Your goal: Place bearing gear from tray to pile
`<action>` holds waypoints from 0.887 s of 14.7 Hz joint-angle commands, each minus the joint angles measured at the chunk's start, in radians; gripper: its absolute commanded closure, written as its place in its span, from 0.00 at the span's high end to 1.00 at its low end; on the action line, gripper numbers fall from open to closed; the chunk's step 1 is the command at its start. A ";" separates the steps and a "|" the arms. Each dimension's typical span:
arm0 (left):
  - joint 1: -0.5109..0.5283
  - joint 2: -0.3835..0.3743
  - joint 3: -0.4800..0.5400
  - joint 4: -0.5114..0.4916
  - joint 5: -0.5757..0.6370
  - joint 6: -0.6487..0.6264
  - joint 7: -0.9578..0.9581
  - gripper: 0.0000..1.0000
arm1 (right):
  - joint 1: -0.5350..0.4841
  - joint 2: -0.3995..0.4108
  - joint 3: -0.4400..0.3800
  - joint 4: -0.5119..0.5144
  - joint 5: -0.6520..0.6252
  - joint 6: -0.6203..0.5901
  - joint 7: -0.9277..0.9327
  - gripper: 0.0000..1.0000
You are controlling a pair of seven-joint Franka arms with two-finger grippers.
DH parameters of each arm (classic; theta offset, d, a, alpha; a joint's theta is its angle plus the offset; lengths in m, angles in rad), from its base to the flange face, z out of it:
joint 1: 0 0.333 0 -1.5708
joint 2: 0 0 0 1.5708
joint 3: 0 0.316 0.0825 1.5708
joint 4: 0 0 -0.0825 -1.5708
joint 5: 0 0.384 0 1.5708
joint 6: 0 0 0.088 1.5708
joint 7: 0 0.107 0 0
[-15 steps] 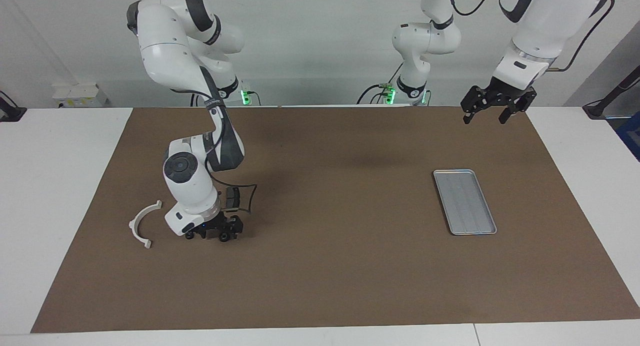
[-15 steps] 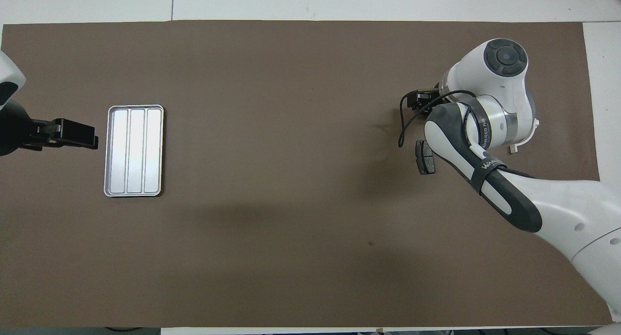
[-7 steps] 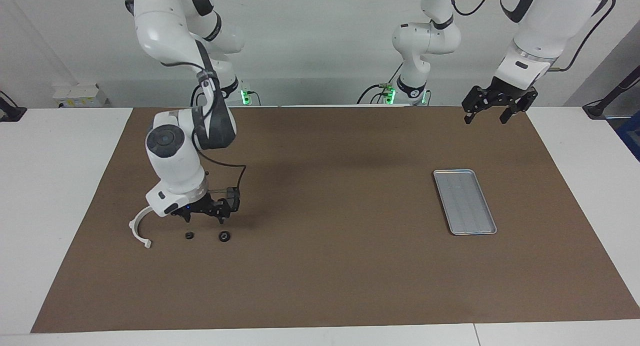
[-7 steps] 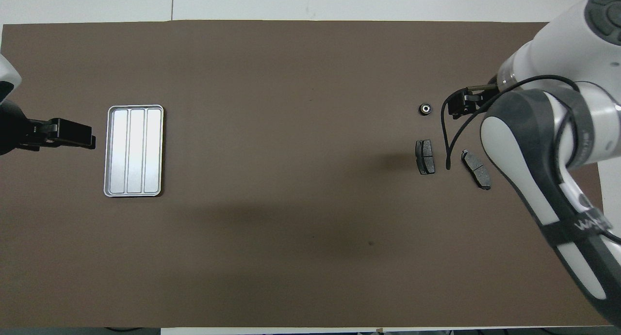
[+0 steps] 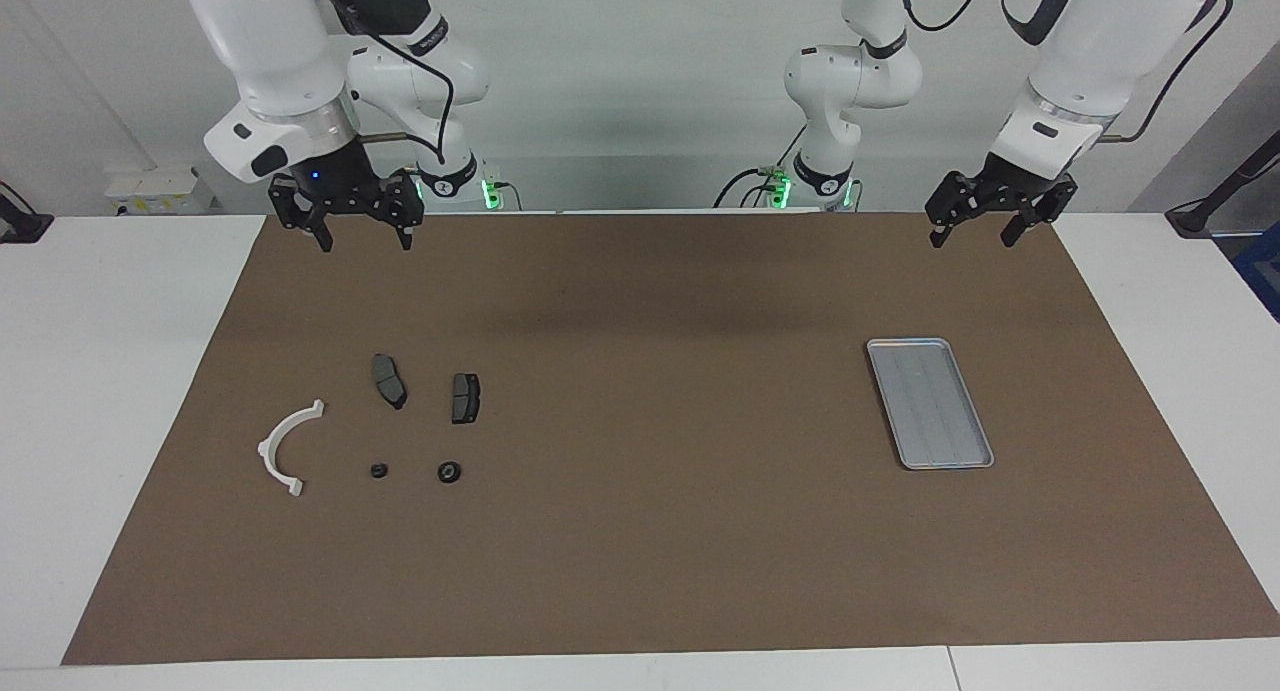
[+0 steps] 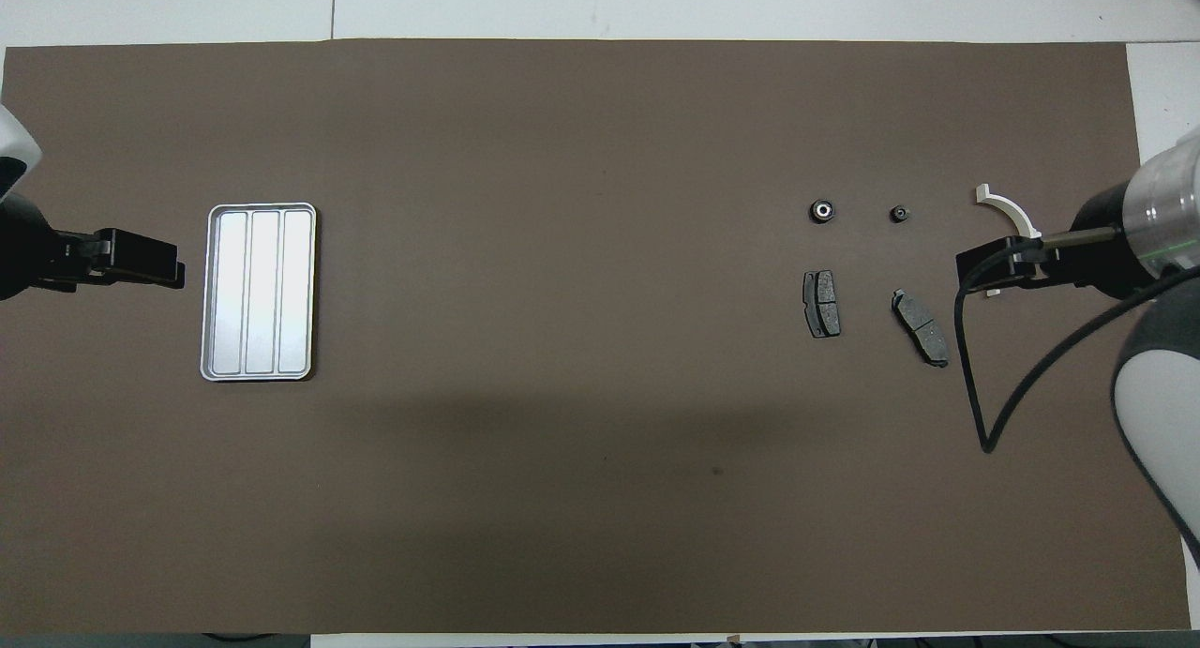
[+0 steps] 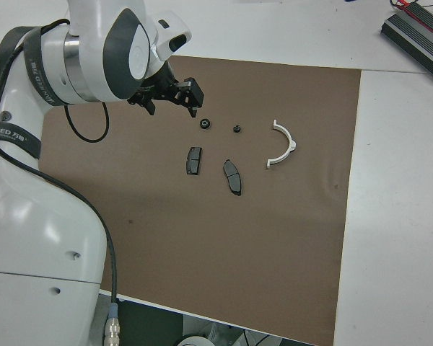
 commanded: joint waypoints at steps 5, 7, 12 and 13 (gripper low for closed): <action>-0.006 -0.014 0.004 -0.009 0.016 -0.011 -0.014 1.00 | -0.010 -0.067 -0.028 -0.027 0.058 -0.093 -0.027 1.00; -0.006 -0.014 0.004 -0.009 0.016 -0.011 -0.014 1.00 | -0.034 -0.071 -0.010 -0.026 0.056 -0.084 -0.024 1.00; -0.006 -0.014 0.004 -0.009 0.016 -0.012 -0.014 1.00 | -0.094 -0.048 0.009 -0.029 0.052 -0.053 -0.030 1.00; -0.006 -0.014 0.004 -0.009 0.016 -0.011 -0.014 1.00 | -0.115 -0.035 0.039 -0.026 0.053 -0.051 -0.029 1.00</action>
